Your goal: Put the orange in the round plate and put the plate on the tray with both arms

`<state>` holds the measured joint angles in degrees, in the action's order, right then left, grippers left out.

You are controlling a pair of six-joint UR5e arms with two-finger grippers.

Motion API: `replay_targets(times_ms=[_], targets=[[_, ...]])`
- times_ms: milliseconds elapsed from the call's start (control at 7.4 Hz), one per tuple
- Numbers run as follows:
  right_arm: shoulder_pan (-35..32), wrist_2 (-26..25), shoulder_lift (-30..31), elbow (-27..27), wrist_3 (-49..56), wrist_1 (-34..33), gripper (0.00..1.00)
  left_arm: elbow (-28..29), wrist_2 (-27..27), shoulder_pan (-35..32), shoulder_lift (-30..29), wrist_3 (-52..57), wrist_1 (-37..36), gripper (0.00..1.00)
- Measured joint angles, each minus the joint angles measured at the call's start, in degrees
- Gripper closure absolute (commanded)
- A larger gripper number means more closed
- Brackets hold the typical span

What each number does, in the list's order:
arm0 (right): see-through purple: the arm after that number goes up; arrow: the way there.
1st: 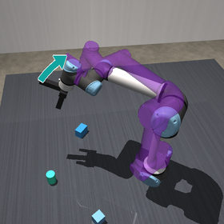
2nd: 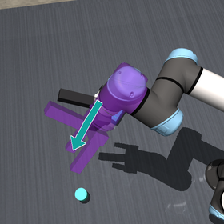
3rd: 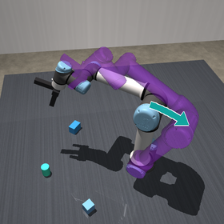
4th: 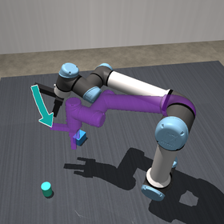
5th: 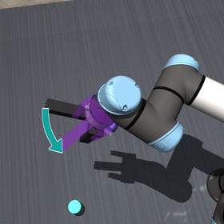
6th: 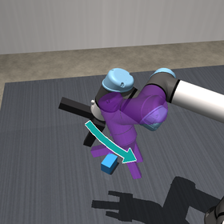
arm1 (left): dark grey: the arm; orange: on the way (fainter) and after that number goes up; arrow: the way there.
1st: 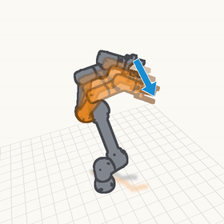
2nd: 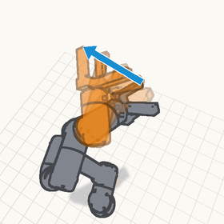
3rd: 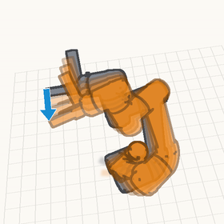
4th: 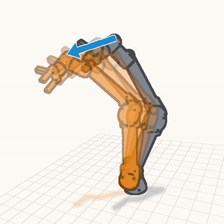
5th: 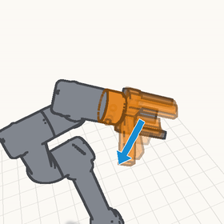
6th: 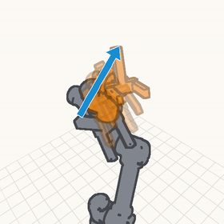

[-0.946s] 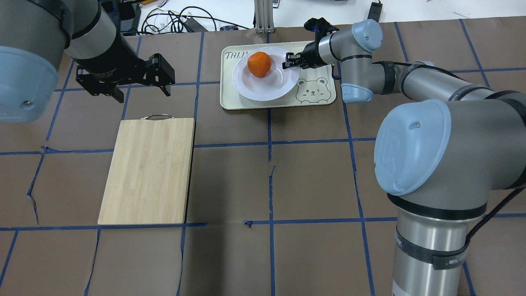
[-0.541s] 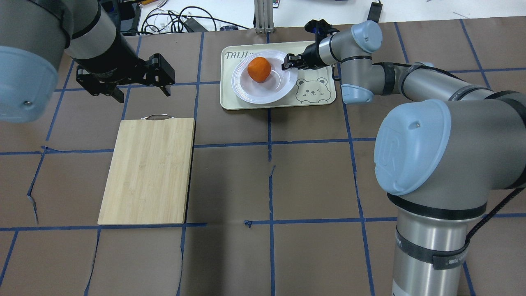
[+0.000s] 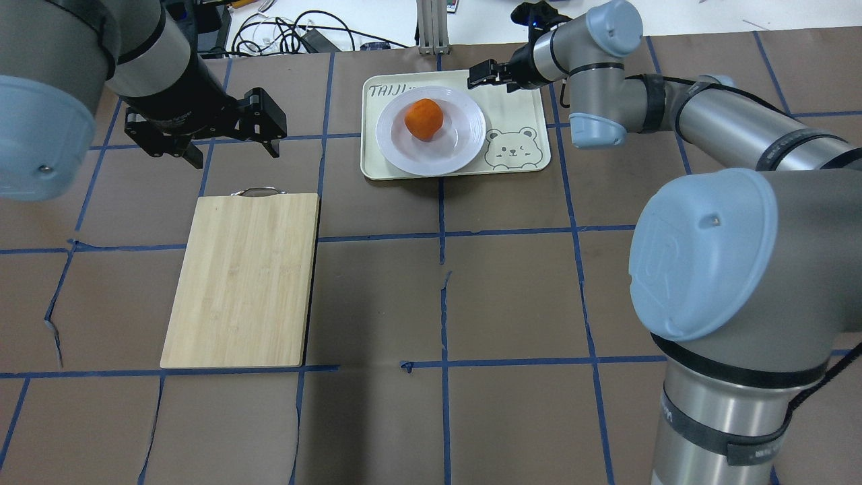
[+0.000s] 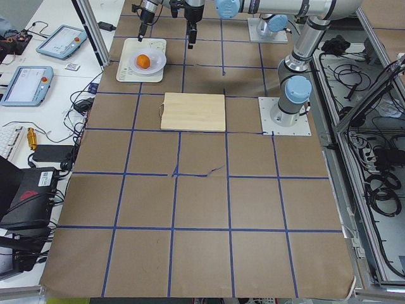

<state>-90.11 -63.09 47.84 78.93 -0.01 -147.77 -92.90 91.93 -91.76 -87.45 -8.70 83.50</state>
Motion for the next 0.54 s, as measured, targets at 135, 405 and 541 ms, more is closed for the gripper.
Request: replay_targets(times_ms=[135, 405, 541], targets=[[0.33, -3.78, 4.25, 0.12, 0.17, 8.63, 0.00, 0.00, 0.00, 0.00, 0.00, 0.00, 0.00, 0.00], [0.88, -10.72, 14.88, 0.39, 0.26, 30.77, 0.00, -0.05, 0.00, 0.00, 0.00, 0.00, 0.00, 0.00], [0.95, -13.89, 19.43, 0.47, 0.23, 41.13, 0.00, -0.07, 0.00, 0.00, 0.00, 0.00, 0.00, 0.00]])
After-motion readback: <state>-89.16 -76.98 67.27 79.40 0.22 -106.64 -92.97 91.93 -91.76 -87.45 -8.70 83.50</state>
